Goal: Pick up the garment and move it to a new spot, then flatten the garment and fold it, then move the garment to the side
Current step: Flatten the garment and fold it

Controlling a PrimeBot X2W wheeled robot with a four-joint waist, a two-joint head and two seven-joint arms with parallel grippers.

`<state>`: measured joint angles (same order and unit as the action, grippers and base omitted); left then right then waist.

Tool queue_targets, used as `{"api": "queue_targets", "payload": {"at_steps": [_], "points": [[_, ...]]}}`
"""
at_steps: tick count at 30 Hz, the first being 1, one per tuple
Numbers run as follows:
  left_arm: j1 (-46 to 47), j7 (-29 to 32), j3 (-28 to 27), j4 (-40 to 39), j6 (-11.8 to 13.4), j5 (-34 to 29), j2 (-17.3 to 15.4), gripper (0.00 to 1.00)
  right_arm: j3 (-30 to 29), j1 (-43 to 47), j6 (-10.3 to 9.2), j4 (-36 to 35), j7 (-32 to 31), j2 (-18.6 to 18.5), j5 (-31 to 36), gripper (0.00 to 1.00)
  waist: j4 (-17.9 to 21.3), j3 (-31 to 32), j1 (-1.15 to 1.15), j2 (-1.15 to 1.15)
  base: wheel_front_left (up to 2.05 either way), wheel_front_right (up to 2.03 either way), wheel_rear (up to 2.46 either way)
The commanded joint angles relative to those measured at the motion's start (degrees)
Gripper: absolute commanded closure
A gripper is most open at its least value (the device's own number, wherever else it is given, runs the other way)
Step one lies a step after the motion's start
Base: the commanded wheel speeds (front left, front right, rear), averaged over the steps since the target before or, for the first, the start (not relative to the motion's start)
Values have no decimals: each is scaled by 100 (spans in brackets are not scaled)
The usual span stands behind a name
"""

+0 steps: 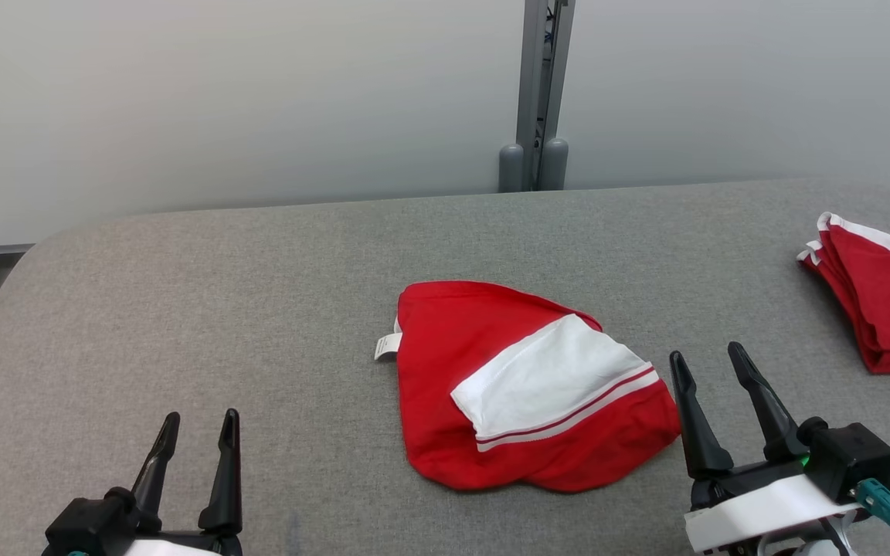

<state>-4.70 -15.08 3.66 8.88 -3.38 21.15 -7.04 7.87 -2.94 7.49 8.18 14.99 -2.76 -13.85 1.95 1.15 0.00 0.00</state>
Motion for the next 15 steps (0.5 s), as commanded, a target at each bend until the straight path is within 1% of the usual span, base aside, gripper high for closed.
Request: {"api": "queue_targets", "payload": {"at_steps": [1,5,8,15], "points": [[68,-10,-33,4,-25,-43,-13,0,-15,-30,1,7,29,-27,-15,0,2,1,0,0,0,0,0],[64,-10,-73,16,-64,-70,23,0,-36,-35,1,47,29,-27,-26,0,15,6,0,0,0,0,0],[65,-10,-109,16,-81,-99,44,0,13,-157,1,253,17,-25,15,0,45,-2,0,0,0,0,0],[134,-10,-131,69,-141,-138,77,0,323,-890,1,1202,-676,-241,-162,0,68,-35,0,0,0,0,0]]}}
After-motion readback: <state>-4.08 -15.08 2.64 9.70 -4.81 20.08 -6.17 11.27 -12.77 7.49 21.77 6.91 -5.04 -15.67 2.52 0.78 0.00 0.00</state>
